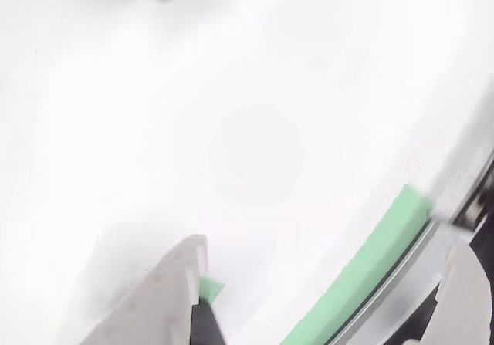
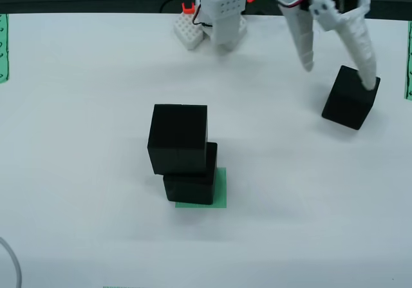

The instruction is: Stack 3 Blocks on the chosen place.

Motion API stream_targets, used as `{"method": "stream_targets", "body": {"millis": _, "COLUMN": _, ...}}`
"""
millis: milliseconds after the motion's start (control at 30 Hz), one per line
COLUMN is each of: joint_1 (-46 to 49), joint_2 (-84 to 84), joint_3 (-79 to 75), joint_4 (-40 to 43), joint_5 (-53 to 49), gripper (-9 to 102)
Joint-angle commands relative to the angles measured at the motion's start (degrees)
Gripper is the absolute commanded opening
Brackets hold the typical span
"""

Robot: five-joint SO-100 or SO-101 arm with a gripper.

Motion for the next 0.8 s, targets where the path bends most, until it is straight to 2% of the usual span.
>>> {"method": "stream_targets", "body": {"millis": 0, "joint_1": -8.79, "joint_2": 2.81, "joint_3": 2.90, "joint_4": -0.44, "joint_5": 0.62, "gripper": 37}}
{"method": "stream_targets", "body": {"millis": 100, "joint_1": -12.74, "joint_2": 0.18, "joint_3": 4.75, "joint_4": -1.23, "joint_5": 0.70, "gripper": 37}}
{"method": "stream_targets", "body": {"millis": 500, "joint_1": -18.46, "joint_2": -17.31, "joint_3": -0.79, "joint_4": -2.20, "joint_5": -0.18, "gripper": 37}}
{"method": "stream_targets", "body": {"millis": 767, "joint_1": -19.07, "joint_2": -26.72, "joint_3": -6.42, "joint_4": -4.39, "joint_5": 0.00, "gripper": 34}}
